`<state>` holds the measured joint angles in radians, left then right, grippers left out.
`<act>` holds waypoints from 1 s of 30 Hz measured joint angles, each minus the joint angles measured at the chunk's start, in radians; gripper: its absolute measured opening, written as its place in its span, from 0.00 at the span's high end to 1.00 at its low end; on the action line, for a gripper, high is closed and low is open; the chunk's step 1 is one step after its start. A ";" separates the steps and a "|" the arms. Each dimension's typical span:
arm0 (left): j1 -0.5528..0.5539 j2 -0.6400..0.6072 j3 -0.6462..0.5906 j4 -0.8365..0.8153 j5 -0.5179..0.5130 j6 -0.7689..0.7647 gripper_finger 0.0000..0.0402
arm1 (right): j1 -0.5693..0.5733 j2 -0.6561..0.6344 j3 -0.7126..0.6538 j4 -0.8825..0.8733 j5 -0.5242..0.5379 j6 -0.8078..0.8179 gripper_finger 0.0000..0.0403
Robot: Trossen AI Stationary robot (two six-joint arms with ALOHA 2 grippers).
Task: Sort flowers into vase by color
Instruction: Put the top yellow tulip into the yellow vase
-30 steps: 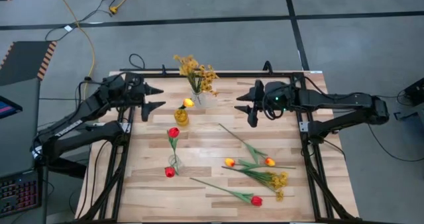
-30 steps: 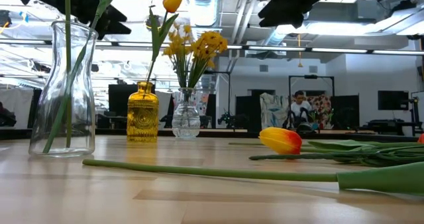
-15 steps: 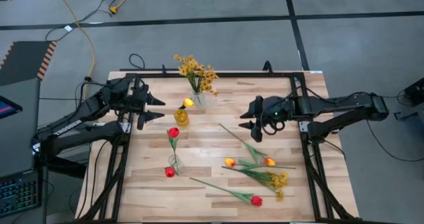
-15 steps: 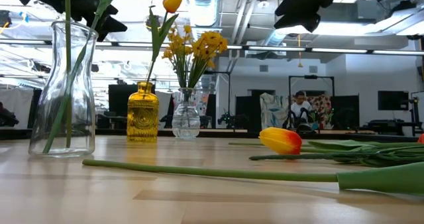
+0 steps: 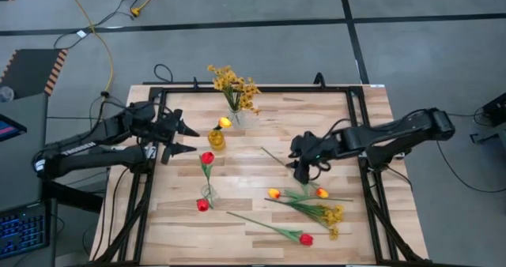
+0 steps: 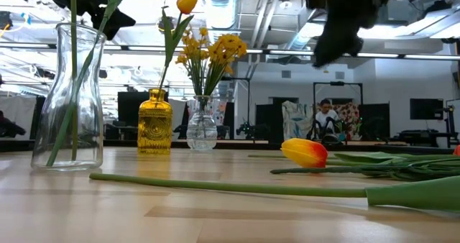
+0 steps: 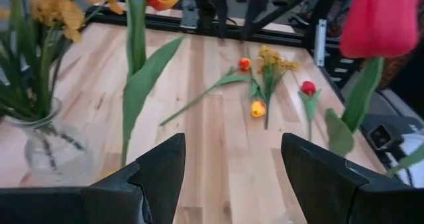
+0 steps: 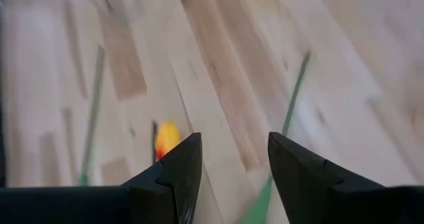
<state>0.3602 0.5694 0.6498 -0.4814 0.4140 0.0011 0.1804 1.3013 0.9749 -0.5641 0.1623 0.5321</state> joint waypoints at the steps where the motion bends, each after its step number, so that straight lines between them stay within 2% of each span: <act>1: -0.012 0.000 0.000 0.001 -0.017 -0.001 0.41 | 0.006 0.024 0.000 -0.010 0.000 0.017 0.51; 9: -0.074 0.000 0.000 0.002 -0.089 -0.010 0.41 | 0.015 0.180 0.000 -0.055 0.000 0.100 0.51; 30: -0.083 0.000 0.000 0.002 -0.115 -0.010 0.41 | -0.004 0.440 0.000 -0.089 -0.002 0.123 0.51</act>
<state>0.2768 0.5694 0.6498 -0.4798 0.2989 -0.0086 0.1766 1.7409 0.9749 -0.6529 0.1608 0.6556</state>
